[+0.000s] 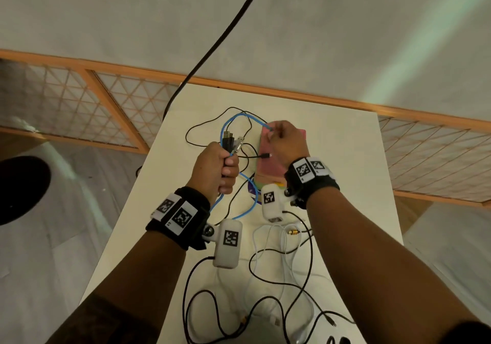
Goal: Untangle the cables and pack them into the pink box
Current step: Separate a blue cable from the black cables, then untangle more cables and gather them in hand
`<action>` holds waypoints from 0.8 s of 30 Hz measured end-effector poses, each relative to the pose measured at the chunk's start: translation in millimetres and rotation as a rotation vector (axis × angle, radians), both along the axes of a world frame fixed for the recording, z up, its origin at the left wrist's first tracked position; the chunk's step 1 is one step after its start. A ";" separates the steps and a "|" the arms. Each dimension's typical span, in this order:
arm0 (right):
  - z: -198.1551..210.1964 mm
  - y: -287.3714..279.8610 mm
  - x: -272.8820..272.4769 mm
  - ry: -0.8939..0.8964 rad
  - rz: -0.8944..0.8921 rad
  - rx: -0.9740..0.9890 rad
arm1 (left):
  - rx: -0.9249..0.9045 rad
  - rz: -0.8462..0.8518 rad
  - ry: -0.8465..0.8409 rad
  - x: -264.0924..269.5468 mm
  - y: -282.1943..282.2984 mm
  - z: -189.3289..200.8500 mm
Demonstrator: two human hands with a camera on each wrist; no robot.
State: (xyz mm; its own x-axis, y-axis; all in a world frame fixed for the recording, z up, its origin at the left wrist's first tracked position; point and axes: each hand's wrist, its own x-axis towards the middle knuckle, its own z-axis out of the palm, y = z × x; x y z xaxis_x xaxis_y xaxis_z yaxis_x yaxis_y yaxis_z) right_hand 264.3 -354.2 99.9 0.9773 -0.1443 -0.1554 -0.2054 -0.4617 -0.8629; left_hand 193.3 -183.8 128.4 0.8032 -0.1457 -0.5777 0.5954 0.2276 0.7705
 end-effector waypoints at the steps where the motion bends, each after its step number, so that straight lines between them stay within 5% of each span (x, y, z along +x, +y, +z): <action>1: 0.1 1.0 5.2 0.003 0.032 0.016 | -0.004 -0.005 0.002 -0.5 0.3 -2.0; 4: -0.3 2.2 13.5 0.155 0.223 -0.149 | -0.025 -0.012 -0.007 -3.4 0.9 -7.1; 7: 1.2 -0.5 5.2 0.206 0.141 -0.271 | -0.057 -0.018 -0.051 -6.6 0.3 -10.1; 10: 5.8 2.6 -20.3 0.097 0.136 0.051 | -0.051 -0.034 -0.078 -7.2 -3.9 -11.0; 13: 27.8 16.8 -51.6 0.165 0.367 0.433 | 0.031 -0.090 -0.125 -9.7 -12.7 -10.5; 18: 38.7 16.4 -60.4 -0.027 0.437 0.164 | 0.094 -0.254 -0.203 -12.3 -23.2 -5.1; 24: 39.7 8.0 -73.9 -0.048 0.439 0.204 | 0.151 -0.362 -0.222 -20.6 -30.2 -1.0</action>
State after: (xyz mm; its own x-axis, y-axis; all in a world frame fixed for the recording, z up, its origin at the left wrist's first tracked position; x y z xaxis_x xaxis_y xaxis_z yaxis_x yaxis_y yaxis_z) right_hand 190.5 -346.2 139.6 0.9459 0.3115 -0.0911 0.0129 -0.3166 -0.9485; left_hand 172.7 -214.0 127.4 0.8228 -0.3678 -0.4333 0.4323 -0.0898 0.8972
